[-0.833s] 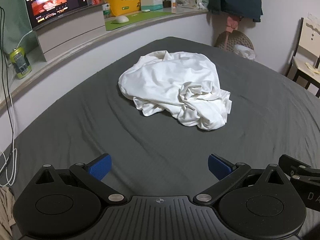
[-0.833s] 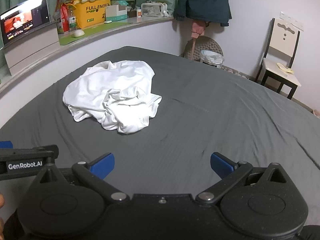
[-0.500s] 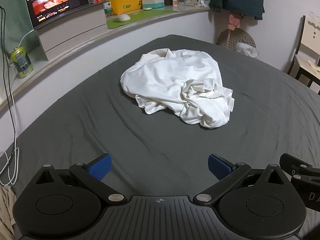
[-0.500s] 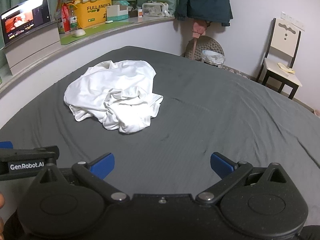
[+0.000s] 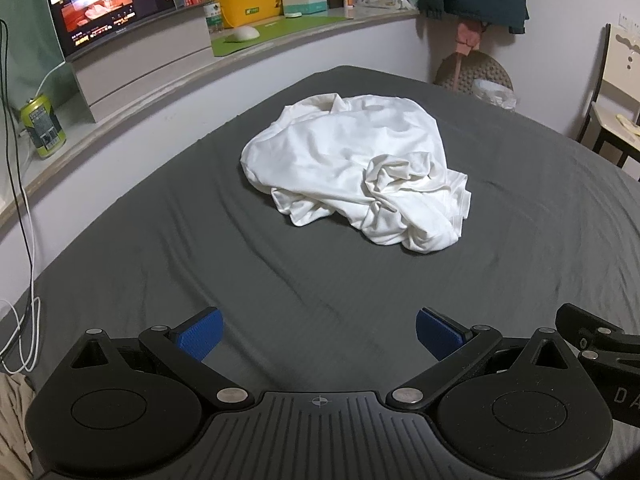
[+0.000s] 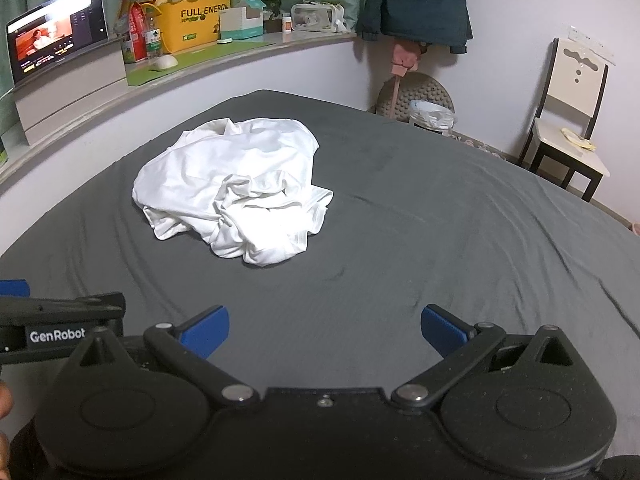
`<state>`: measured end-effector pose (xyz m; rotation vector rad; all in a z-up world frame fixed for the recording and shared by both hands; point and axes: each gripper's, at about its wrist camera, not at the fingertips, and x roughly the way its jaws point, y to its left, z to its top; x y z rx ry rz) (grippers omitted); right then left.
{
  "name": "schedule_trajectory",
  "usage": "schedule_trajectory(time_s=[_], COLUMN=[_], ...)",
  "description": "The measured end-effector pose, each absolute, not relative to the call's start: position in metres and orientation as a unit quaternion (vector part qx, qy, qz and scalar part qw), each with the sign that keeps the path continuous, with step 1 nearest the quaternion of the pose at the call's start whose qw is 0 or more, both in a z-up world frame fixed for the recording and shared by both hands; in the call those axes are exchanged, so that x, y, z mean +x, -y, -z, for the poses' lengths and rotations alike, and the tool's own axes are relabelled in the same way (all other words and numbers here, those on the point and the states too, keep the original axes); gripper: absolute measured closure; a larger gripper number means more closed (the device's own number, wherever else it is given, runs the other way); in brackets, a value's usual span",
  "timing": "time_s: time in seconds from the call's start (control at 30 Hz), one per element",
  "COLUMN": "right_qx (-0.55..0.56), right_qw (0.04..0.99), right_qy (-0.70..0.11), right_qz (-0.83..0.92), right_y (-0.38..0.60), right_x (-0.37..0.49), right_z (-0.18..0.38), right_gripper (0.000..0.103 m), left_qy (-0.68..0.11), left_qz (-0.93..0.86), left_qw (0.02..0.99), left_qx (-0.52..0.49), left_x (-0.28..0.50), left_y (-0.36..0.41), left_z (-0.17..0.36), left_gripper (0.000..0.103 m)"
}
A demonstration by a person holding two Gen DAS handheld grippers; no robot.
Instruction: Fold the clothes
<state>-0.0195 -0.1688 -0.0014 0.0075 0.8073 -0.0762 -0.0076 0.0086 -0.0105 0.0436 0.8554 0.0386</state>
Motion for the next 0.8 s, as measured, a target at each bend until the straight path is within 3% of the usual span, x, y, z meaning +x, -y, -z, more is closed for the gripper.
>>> schedule_trajectory(time_s=[0.8], right_qx=[-0.016], right_qw=[0.922], right_qy=[-0.385], right_qz=[0.032], right_y=[0.168], right_x=[-0.014], right_z=[0.013], right_gripper=[0.000], left_qy=[-0.443], left_qz=[-0.037], left_qw=[0.895], left_qx=[0.026], left_x=[0.014], left_y=[0.000], left_z=[0.012], left_gripper=[0.000])
